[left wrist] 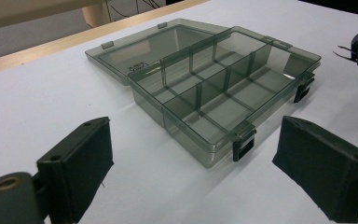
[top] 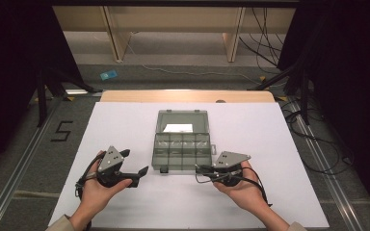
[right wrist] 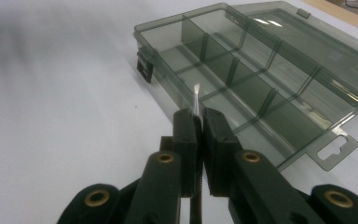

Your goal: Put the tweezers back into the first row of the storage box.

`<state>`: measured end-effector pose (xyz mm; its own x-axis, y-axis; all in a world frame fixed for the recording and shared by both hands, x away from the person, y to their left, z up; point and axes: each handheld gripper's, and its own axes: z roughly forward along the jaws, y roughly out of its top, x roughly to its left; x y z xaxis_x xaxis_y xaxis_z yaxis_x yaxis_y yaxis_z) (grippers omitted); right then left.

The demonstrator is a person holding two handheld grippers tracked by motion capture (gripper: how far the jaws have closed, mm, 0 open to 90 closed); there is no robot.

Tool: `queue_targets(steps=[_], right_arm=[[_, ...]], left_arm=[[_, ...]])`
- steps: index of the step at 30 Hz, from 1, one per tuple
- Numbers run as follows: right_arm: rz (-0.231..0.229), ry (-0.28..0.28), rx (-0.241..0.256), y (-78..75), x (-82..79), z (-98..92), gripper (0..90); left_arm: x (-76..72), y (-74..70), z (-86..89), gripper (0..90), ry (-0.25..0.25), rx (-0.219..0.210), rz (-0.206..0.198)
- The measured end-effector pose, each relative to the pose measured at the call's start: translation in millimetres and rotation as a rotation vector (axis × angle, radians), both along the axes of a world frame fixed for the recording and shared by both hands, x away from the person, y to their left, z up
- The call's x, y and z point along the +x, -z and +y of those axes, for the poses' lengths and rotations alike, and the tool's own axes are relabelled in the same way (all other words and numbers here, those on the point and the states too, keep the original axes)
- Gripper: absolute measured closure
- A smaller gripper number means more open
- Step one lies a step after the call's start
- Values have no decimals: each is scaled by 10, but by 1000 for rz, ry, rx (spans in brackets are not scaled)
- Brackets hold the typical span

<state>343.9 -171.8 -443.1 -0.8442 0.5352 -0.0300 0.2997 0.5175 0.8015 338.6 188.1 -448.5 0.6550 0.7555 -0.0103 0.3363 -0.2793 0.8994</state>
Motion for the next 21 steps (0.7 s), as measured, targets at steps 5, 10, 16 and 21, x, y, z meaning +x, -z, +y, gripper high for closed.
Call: queue_targets(steps=[5, 10, 16, 21], right_arm=[[-9, -1, 5, -14, 35, -12, 850], [-19, 20, 13, -47, 67, -23, 849], [-23, 34, 21, -76, 116, -36, 850], [-36, 43, 27, -109, 159, -48, 849]], left_arm=[[1, 1, -3, 105, 1, -1, 3], [3, 4, -7, 105, 6, -2, 3], [2, 6, -10, 106, 4, -8, 8], [2, 7, -12, 106, 4, -7, 9]])
